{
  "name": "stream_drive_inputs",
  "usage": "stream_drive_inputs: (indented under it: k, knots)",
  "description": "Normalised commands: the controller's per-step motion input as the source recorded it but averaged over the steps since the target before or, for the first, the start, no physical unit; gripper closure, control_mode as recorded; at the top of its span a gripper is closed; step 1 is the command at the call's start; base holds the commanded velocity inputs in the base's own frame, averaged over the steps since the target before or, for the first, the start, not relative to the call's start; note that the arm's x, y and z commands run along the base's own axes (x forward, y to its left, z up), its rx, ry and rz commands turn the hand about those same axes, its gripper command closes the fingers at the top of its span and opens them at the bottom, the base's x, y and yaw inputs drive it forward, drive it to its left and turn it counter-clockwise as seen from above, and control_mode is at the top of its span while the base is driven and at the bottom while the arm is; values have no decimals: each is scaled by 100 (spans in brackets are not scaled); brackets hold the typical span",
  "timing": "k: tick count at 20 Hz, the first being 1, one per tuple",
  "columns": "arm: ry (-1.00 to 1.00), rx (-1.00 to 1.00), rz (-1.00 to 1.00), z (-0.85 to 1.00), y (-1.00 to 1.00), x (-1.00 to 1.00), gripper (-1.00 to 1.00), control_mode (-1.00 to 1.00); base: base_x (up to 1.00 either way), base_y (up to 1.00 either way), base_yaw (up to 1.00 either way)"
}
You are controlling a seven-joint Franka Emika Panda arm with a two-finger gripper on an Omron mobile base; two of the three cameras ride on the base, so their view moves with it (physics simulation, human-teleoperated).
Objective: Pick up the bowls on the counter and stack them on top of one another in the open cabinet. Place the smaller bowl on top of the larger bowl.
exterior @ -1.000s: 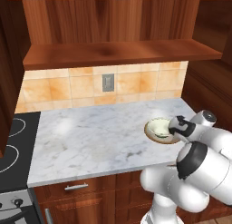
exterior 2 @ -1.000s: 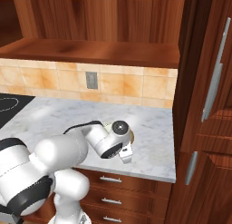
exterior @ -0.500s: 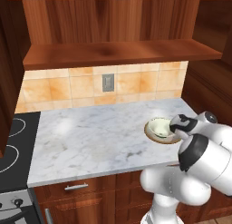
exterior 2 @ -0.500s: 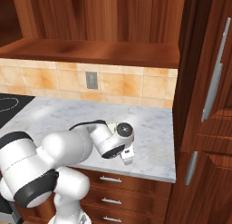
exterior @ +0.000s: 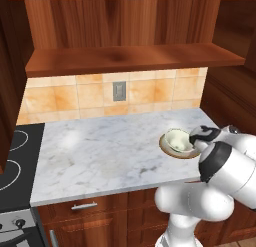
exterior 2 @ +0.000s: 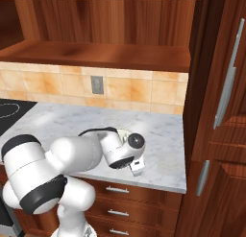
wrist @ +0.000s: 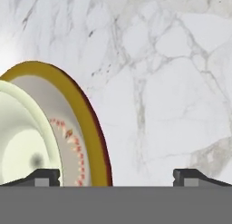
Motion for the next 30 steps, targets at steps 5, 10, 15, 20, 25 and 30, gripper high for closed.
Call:
stream_drive_inputs:
  k: [5,10,15,20,25,30]
  knots:
    - [-9,0,0,1,-11,0,-100,-100,0,0,0]
    - [-5,0,0,0,-9,-1,-100,-100,0,0,0]
    - [0,0,0,-14,-4,3,-100,-100,0,0,0]
    - [0,0,0,-14,0,18,-100,-100,0,0,0]
    - [0,2,1,-10,0,18,-100,-100,0,0,0]
    - [0,2,1,-14,0,6,-100,-100,0,0,0]
